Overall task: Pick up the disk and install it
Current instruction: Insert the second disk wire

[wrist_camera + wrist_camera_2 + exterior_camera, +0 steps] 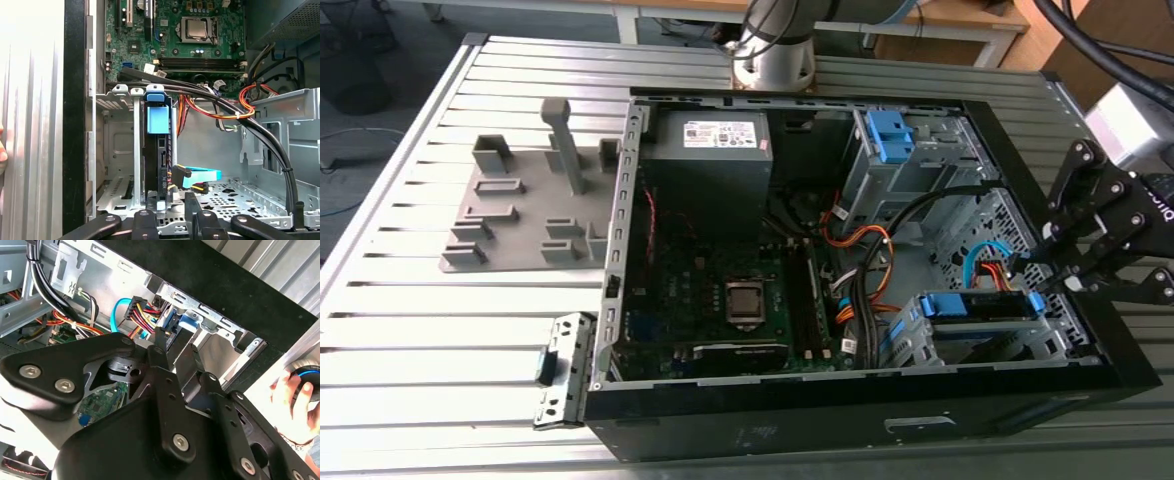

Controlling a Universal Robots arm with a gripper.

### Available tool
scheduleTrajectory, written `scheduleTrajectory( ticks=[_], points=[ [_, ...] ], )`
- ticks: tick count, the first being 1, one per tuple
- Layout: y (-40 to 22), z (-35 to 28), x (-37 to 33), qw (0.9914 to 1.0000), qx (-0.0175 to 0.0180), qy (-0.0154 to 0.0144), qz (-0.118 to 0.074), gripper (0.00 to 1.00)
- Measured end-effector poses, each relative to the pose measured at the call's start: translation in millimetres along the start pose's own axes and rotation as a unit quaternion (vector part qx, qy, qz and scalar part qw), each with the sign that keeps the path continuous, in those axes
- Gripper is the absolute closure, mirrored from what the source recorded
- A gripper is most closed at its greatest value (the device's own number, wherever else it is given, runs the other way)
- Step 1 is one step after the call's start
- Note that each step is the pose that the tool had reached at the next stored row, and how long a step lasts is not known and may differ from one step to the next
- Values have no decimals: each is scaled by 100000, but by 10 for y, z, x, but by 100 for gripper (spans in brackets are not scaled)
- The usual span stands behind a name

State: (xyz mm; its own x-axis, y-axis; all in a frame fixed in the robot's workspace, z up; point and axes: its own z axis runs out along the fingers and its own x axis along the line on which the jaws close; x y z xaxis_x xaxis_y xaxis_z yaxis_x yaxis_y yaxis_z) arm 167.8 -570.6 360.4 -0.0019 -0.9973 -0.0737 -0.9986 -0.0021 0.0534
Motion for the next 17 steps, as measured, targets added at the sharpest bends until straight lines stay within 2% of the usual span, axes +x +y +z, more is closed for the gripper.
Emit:
scheduleTrajectory(
  ticks=[1, 3, 8, 10, 17],
  points=[
    [0, 0, 0, 100000, -1, -2, 1, 64],
    [0, -7, 0, 100000, 2, 21, 2, 64],
    [8, -134, -10, 100000, 1, -19, -5, 64],
    [21, -144, -11, 100000, 7, -38, -6, 64],
    [204, -134, -22, 100000, 139, -28, -11, 64]
  ],
)
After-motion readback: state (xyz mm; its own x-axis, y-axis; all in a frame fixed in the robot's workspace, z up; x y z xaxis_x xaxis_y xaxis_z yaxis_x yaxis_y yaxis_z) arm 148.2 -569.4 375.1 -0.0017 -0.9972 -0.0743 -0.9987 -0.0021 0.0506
